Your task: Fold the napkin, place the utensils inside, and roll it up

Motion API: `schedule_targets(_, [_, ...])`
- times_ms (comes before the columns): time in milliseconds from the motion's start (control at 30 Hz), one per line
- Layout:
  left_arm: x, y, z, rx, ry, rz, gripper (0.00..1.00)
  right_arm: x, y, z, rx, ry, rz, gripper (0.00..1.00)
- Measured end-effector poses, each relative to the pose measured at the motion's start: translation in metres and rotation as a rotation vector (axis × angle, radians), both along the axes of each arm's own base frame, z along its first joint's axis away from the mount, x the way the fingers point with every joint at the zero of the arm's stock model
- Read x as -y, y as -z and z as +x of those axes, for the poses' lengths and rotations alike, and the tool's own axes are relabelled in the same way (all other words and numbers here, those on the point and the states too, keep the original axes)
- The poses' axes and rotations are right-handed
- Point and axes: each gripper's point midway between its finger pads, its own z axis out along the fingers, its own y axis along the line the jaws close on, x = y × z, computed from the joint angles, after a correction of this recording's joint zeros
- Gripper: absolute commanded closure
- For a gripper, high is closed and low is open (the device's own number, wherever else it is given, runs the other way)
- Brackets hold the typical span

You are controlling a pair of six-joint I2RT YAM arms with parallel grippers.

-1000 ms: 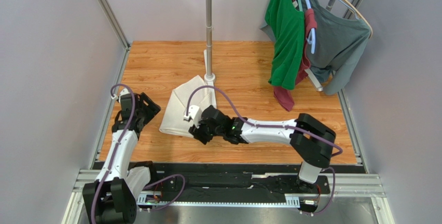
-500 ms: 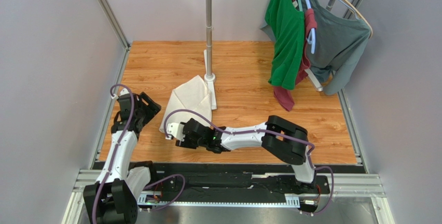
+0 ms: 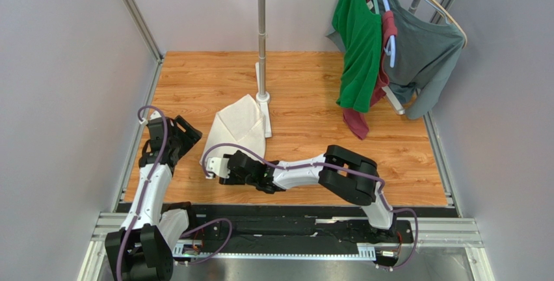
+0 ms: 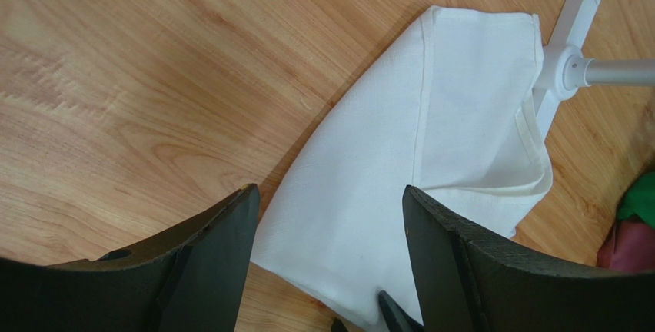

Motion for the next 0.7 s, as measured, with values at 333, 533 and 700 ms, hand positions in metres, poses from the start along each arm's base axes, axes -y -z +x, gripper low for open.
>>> schedule_targets(333, [-0.001,0.002,0.001,-0.002,0.001,-0.016,0.22,-0.002,0.0,0.009,0.051,0.014,0.003,0.5])
schedule_targets(533, [-0.001,0.001,0.004,0.005,0.003,-0.019,0.22,0.0,-0.002,0.01,0.102,0.005,-0.026,0.47])
schedule_targets(700, [-0.002,0.003,0.005,0.006,0.002,-0.023,0.22,0.001,-0.003,0.011,0.122,0.001,-0.044,0.41])
